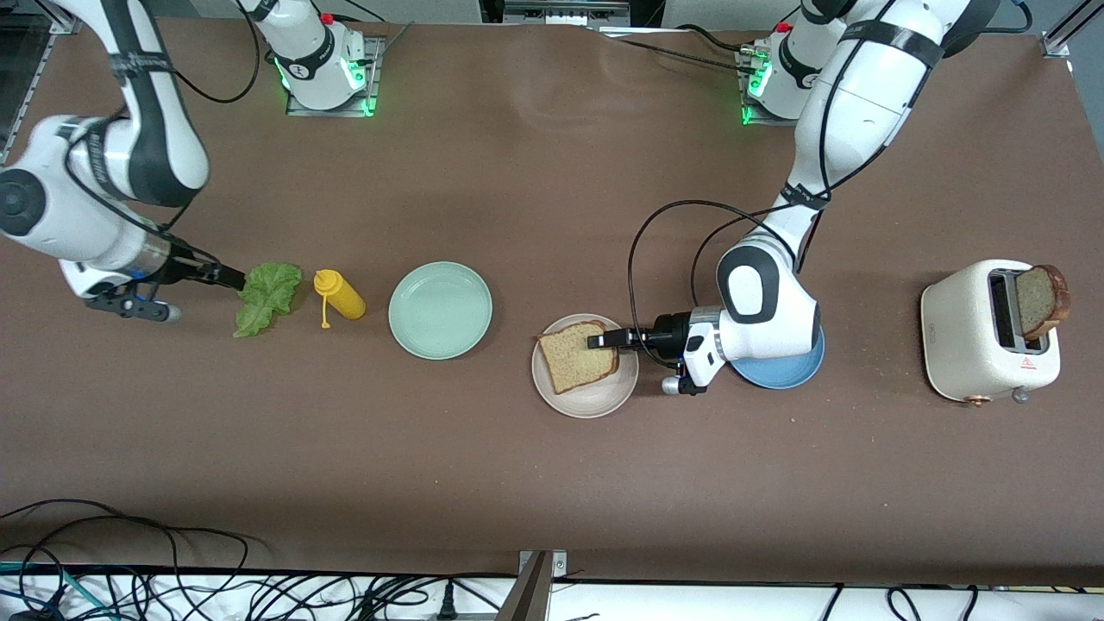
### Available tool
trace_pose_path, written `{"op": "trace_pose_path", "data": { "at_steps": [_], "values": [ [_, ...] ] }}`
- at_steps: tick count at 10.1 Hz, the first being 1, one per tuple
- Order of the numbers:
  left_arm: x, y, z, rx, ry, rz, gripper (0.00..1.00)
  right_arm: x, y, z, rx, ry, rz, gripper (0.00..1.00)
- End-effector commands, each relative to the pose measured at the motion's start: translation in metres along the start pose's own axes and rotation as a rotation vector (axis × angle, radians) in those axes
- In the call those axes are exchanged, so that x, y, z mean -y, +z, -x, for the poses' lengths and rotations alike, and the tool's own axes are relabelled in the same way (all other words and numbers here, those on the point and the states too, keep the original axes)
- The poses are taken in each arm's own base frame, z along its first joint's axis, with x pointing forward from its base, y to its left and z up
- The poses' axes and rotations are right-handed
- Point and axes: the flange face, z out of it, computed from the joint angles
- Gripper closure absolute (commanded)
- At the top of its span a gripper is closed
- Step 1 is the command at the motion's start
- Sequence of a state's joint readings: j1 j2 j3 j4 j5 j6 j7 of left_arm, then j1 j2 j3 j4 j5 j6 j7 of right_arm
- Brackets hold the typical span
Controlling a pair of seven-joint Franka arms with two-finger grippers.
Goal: Make sandwich on beige plate with both arms
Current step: 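Release the bread and withdraw the left gripper while the right gripper grasps lettuce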
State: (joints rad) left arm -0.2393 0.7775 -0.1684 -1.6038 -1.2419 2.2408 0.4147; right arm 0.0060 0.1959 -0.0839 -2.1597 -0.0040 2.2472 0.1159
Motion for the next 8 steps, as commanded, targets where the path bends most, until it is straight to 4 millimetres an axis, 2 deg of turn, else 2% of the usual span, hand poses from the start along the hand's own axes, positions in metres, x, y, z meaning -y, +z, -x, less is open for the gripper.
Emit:
{"op": "trace_pose_path", "data": {
  "at_steps": [1, 2, 3, 4, 5, 6, 7, 8],
  "values": [
    [0.002, -0.010, -0.009, -0.028, 0.037, 0.000, 0.00, -0.003, 0.054, 0.008, 0.018, -0.009, 0.020, 0.00],
    [0.002, -0.015, -0.011, -0.019, 0.061, -0.032, 0.00, -0.005, 0.064, 0.006, 0.013, -0.015, 0.021, 0.00],
    [0.006, -0.029, -0.015, -0.006, 0.093, -0.081, 0.00, -0.008, 0.075, 0.004, 0.018, -0.012, 0.024, 0.00],
    [0.003, -0.057, -0.021, -0.013, 0.131, -0.125, 0.00, -0.009, 0.090, 0.001, 0.005, -0.026, 0.027, 0.00],
    [0.008, -0.071, -0.023, 0.022, 0.140, -0.140, 0.00, -0.011, 0.100, -0.002, -0.007, -0.053, 0.027, 0.00],
    [0.012, -0.094, -0.029, 0.022, 0.154, -0.163, 0.00, -0.021, 0.105, -0.004, -0.017, -0.057, 0.030, 0.00],
    [0.010, -0.117, -0.032, 0.032, 0.179, -0.189, 0.00, -0.022, 0.110, -0.005, -0.023, -0.066, 0.030, 0.02],
    [0.011, -0.148, -0.036, 0.030, 0.194, -0.211, 0.00, -0.023, 0.115, -0.005, -0.023, -0.069, 0.033, 0.14]
  ]
}}
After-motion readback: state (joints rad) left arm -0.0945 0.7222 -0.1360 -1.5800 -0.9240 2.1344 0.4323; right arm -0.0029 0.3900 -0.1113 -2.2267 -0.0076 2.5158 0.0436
